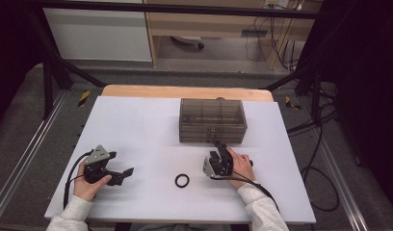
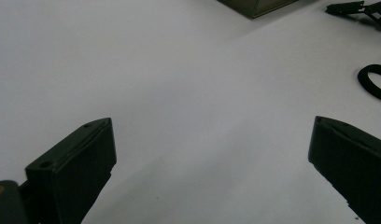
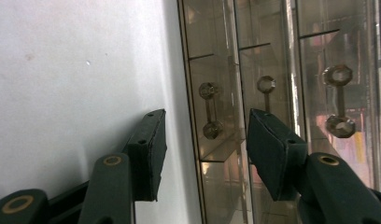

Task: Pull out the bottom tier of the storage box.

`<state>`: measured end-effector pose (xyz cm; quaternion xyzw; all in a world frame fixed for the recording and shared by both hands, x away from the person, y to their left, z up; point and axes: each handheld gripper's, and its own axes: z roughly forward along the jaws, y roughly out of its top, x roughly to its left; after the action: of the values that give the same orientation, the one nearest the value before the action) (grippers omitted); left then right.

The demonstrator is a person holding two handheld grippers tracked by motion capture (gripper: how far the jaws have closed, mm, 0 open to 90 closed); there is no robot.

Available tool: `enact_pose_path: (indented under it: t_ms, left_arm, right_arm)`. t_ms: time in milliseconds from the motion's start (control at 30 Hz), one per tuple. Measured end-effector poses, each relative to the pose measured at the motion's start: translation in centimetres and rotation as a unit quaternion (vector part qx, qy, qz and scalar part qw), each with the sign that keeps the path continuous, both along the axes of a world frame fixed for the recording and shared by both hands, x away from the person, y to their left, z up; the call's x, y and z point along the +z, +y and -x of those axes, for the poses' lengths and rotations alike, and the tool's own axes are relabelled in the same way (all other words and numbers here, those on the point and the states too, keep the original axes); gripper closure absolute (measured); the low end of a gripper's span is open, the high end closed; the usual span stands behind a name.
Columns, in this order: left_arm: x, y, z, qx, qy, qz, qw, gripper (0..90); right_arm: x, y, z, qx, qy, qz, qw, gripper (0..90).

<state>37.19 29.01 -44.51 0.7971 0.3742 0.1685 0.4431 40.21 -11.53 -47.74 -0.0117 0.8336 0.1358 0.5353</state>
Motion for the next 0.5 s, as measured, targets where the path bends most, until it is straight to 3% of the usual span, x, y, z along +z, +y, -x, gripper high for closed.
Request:
enact_pose_path:
  t_ms: [500]
  left_arm:
    - [-0.07, -0.09, -0.01, -0.001, 0.000, -0.001, 1.0000, 0.5]
  right_arm:
    - [-0.47, 0.10, -0.38, -0.004, -0.011, 0.006, 0.9999, 55.6]
